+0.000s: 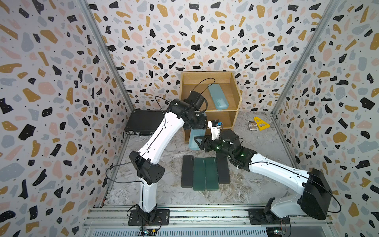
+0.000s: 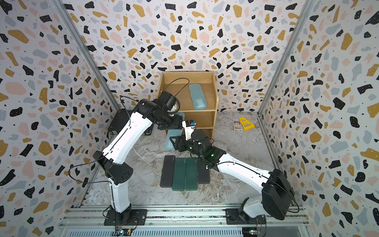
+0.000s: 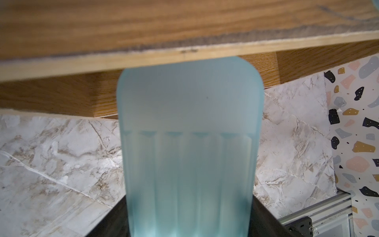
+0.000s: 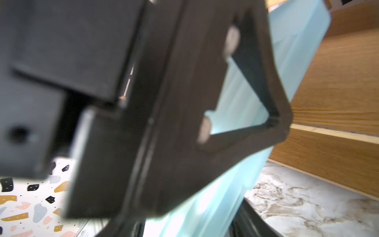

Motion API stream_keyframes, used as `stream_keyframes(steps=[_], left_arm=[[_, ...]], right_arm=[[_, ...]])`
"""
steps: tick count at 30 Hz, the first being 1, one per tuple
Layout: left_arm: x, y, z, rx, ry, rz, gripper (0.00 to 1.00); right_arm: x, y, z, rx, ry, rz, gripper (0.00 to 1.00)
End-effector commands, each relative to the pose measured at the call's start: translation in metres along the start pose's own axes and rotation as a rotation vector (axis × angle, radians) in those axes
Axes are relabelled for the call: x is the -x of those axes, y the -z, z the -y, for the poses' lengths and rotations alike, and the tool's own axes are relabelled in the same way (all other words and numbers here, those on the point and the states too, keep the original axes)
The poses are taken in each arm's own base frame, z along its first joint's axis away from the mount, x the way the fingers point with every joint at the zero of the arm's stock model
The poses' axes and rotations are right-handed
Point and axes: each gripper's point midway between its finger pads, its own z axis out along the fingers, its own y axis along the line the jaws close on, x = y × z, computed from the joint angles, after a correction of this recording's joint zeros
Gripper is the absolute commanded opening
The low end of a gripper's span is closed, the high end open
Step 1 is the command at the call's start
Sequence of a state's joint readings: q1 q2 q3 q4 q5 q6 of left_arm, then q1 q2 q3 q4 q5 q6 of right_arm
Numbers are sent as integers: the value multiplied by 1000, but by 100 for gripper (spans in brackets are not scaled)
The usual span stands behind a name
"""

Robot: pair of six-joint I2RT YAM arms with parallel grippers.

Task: Place the pencil cases on the shelf according to color
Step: Place the pencil case on the shelf.

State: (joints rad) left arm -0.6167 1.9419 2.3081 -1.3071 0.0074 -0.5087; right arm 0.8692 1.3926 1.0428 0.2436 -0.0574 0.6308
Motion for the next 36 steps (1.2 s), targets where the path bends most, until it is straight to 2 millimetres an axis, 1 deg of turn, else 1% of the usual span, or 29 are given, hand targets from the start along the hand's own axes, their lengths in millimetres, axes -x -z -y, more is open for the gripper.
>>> stream_keyframes(steps=[1,10,13,16,18,21,23,28,32,36], left_arm=[[13,25,10,-62,-15,102,0],[1,25,3,-53,-11,89,0],[-5,26,1,-56,-11,81,0],[-7,34,0,-62,-11,93,0],[-4,42,1,-68,-14,113,0],[7,52,4,-76,-22,160,0],[17,55,7,-72,-30,183,0],[44,52,11,-66,-40,209,0],[64,51,12,-80,-31,251,0],[81,44,2,-100,3,280,0]], right_arm=[[17,18,-8,9,20,64,68],[7,29,0,-13,23,42,73],[6,39,5,-35,35,53,74],[5,52,10,-62,52,65,74],[6,63,13,-82,69,72,74],[6,81,20,-117,82,88,74],[4,91,22,-125,87,94,75],[-8,116,32,-153,104,79,75],[-24,126,41,-168,109,53,75],[-41,131,50,-179,103,19,76]])
